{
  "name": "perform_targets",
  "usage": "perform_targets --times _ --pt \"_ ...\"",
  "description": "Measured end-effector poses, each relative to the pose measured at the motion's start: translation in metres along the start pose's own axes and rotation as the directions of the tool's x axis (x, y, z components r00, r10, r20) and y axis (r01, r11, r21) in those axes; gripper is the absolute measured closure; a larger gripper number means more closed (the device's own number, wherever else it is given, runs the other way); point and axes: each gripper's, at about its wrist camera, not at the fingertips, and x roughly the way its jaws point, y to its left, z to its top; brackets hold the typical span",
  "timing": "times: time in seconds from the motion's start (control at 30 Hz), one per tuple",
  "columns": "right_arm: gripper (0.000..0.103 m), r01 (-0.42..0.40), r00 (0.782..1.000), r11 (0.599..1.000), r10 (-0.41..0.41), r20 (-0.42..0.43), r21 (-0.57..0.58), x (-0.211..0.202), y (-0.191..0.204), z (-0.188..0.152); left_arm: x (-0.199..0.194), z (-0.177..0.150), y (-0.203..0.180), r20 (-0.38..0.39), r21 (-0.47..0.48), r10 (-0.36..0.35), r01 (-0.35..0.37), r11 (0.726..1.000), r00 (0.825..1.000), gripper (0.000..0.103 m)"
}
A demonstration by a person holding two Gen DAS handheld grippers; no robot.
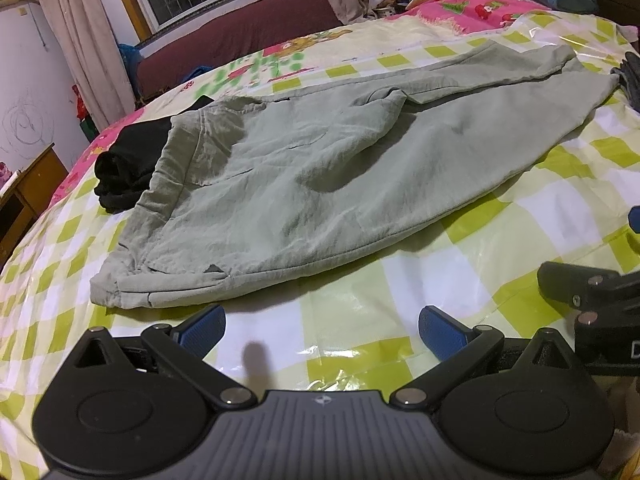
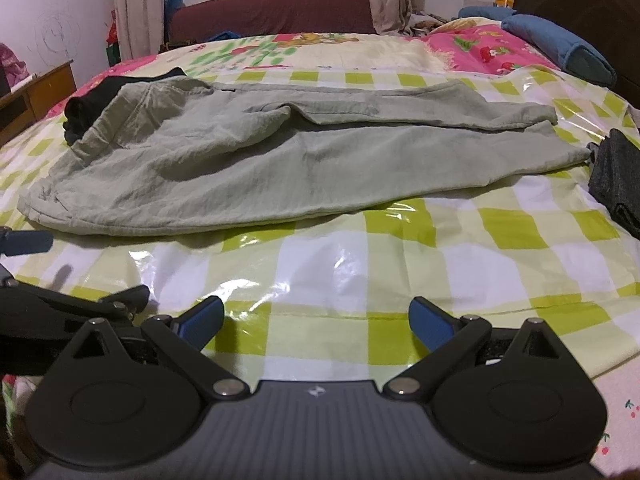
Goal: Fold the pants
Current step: 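Grasp the trouser waistband with the left gripper while the right gripper grasps the waistband too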
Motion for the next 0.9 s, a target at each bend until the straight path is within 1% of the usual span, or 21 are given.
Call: perform_targets --times 0.17,0.27,0.37,0.43,0.53,0.63,0.67,0.77,0.83,0.9 --pt "0.004 -0.023 1.0 1.0 0.023 0.014 -0.012 -0.001 0.006 0.009 -0.001 0.004 0.011 0.023 -0.023 -0.01 0.011 1.0 1.0 0.0" --pt "0.004 -0.045 0.999 0.998 0.046 0.019 -0.047 0.002 0.016 0.017 -0.001 0.006 0.026 0.026 -0.065 -0.006 0.008 0.998 1.0 0.0" --pt "0.004 -0.074 0.997 0.99 0.077 0.028 -0.121 0.005 0.031 0.027 -0.002 0.01 0.048 0.037 -0.116 0.007 -0.003 0.993 0.999 0.0" --pt "0.004 -0.096 0.994 0.977 0.105 0.036 -0.188 0.007 0.045 0.034 -0.003 0.012 0.065 0.052 -0.132 0.037 -0.03 0.991 0.998 0.0" --pt "0.004 -0.14 0.987 0.951 0.155 0.035 -0.276 0.013 0.065 0.045 0.002 0.009 0.094 0.053 -0.131 0.108 -0.101 0.986 0.993 0.0" --pt "0.004 -0.199 0.977 0.917 0.214 0.005 -0.346 0.027 0.089 0.057 0.018 0.005 0.124 0.018 -0.146 0.172 -0.168 0.975 0.985 0.0" --pt "0.004 -0.222 0.972 0.904 0.236 -0.005 -0.366 0.031 0.098 0.06 0.021 0.003 0.133 0.011 -0.158 0.18 -0.176 0.972 0.984 0.0" --pt "0.004 -0.281 0.954 0.854 0.3 -0.028 -0.437 0.043 0.124 0.065 0.034 0.002 0.154 0.004 -0.182 0.179 -0.175 0.968 0.984 0.0" --pt "0.005 -0.296 0.948 0.822 0.314 -0.047 -0.487 0.055 0.139 0.064 0.044 0.003 0.16 0.01 -0.172 0.17 -0.165 0.971 0.985 0.0" --pt "0.005 -0.306 0.947 0.798 0.31 -0.081 -0.519 0.07 0.152 0.062 0.051 0.005 0.162 0.017 -0.157 0.132 -0.128 0.979 0.991 0.0"
